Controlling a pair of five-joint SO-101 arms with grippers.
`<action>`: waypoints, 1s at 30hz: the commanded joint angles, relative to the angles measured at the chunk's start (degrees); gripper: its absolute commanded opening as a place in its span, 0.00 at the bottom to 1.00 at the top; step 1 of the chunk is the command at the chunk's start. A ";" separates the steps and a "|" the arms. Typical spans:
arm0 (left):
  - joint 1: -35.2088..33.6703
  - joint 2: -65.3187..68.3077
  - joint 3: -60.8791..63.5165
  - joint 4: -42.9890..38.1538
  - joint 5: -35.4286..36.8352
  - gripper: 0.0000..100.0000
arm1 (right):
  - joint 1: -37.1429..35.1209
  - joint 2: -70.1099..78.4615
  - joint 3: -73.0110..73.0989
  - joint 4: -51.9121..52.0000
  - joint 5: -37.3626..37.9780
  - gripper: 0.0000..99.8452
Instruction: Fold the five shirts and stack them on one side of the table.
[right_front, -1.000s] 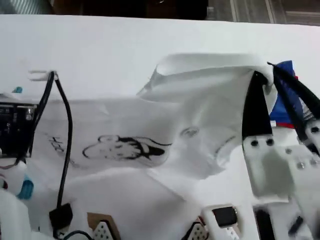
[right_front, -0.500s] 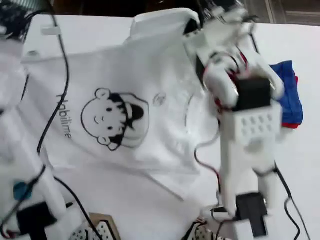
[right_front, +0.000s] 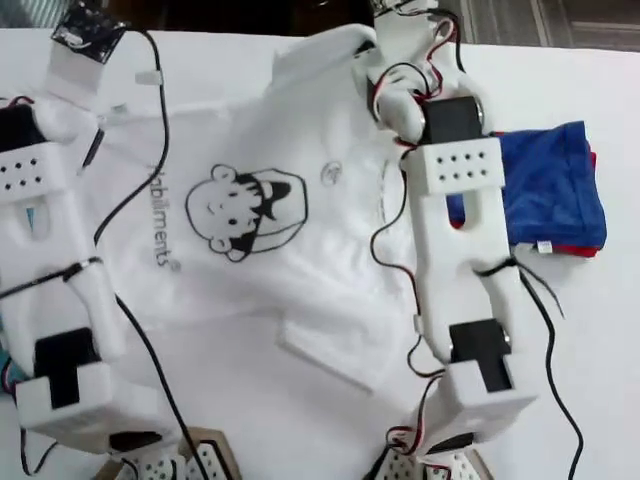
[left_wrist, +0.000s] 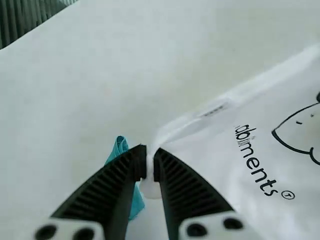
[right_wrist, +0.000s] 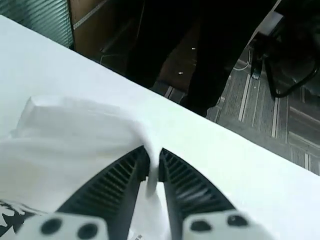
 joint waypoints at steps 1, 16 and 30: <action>0.35 1.93 -4.18 -0.97 -0.35 0.03 | 0.84 0.92 -0.88 -0.66 0.00 0.02; 4.04 17.93 -34.42 4.75 0.35 0.03 | 3.47 1.63 -0.88 -4.62 -0.44 0.02; 4.22 23.91 -33.45 24.18 -4.31 0.03 | 3.47 -0.84 -1.76 18.77 -0.09 0.02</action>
